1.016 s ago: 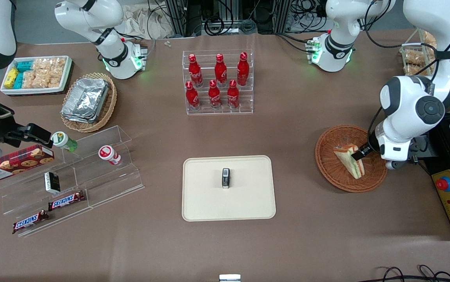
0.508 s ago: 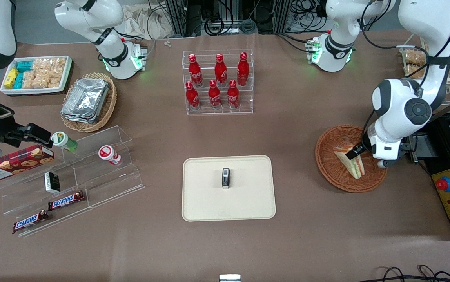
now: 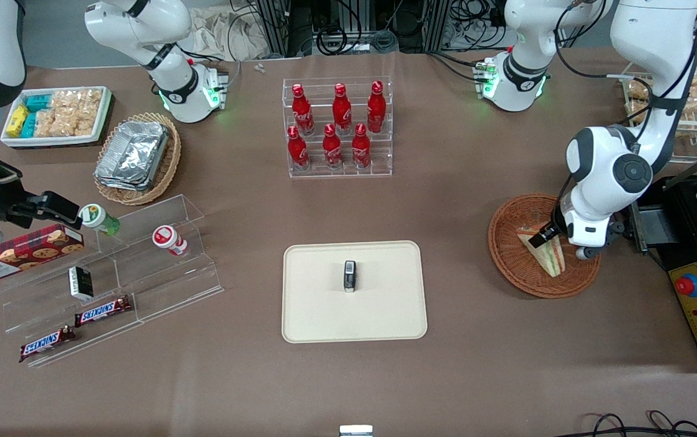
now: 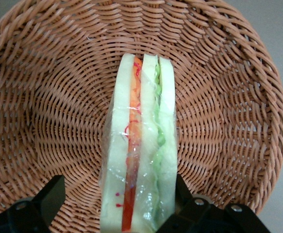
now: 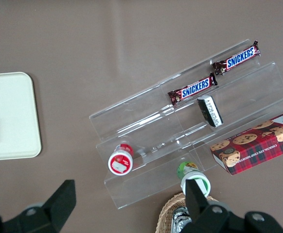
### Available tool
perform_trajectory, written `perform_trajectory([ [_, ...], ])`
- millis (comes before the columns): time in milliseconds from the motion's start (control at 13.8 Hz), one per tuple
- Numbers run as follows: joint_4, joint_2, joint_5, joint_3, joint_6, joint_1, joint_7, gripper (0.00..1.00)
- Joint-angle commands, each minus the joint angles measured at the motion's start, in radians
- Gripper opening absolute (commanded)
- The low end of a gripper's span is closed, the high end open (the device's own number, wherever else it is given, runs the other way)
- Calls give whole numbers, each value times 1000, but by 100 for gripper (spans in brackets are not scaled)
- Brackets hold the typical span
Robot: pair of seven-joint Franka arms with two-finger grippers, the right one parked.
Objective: Place sandwich from basket to tray
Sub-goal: 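Lower the open left gripper around the sandwich and close it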
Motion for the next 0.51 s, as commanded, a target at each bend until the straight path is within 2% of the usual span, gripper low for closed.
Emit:
perform_trajectory([
  [0,-35,-17,-1,-1,44,-5,-15,44],
  [145,-33,-23,-1,-1,42,-5,-15,20],
  [218,-31,-26,-1,-2,42,-11,-15,14],
  [435,-27,-48,-1,-2,33,-11,-15,10],
])
